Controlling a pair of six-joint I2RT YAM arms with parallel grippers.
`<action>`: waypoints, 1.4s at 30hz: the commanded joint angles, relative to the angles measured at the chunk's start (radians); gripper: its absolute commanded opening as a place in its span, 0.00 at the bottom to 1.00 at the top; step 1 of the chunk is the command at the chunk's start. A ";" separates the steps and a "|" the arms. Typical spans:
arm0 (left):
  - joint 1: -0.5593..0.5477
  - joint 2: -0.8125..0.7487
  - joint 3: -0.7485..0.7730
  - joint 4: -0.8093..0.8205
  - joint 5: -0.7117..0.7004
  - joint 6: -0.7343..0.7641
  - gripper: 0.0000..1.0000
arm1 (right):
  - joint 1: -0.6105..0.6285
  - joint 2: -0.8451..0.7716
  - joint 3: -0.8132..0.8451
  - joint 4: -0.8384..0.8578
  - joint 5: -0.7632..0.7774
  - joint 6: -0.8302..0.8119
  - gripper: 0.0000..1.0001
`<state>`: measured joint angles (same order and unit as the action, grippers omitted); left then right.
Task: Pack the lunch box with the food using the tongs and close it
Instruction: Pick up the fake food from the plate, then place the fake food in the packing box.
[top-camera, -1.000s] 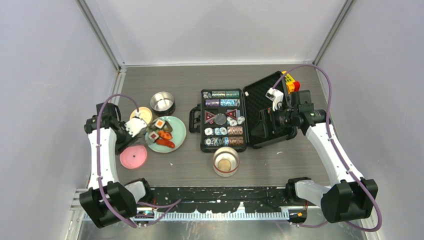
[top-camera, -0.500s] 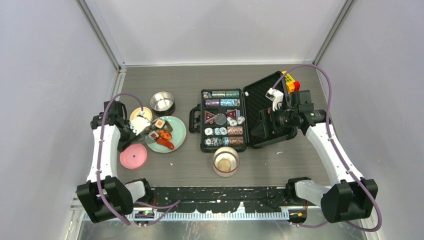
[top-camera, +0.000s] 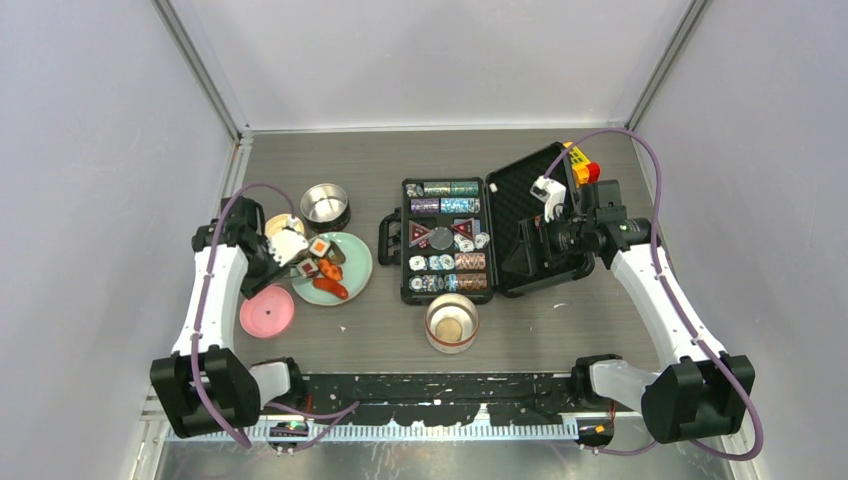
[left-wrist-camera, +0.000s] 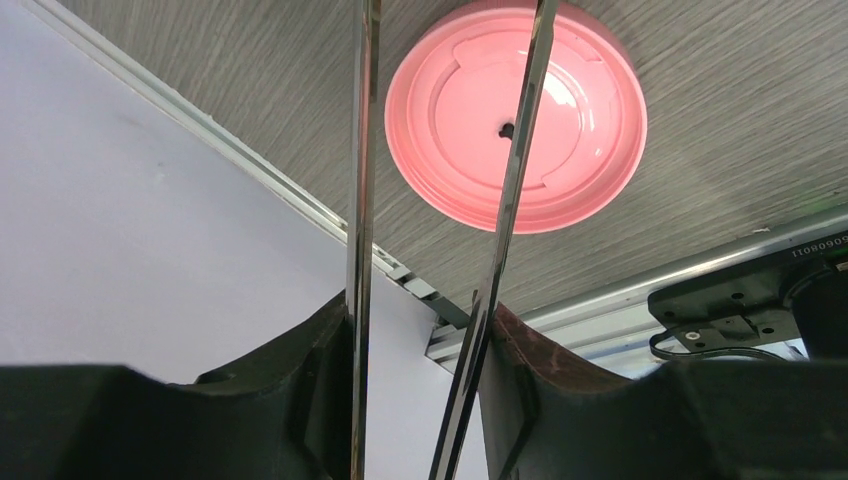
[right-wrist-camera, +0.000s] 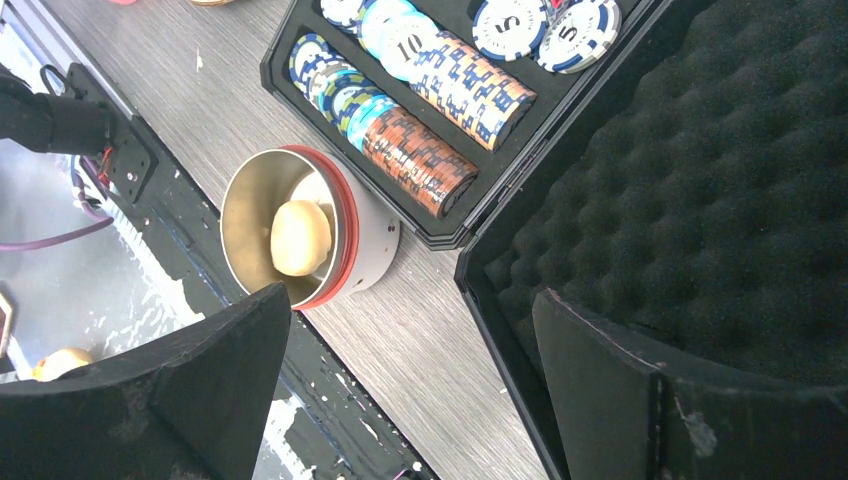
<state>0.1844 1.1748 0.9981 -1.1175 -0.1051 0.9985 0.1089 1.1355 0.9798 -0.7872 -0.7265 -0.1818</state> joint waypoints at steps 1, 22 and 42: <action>-0.028 0.015 0.011 0.039 -0.019 -0.028 0.45 | -0.005 0.003 0.020 0.015 -0.015 -0.016 0.95; -0.149 -0.058 0.352 -0.259 0.101 -0.147 0.21 | -0.004 -0.008 0.023 0.013 -0.034 -0.012 0.95; -1.014 0.129 0.537 -0.301 0.131 -0.506 0.24 | -0.004 -0.008 0.019 0.013 -0.017 -0.015 0.95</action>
<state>-0.7883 1.2842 1.4654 -1.4147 -0.0193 0.5350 0.1089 1.1393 0.9798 -0.7876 -0.7383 -0.1818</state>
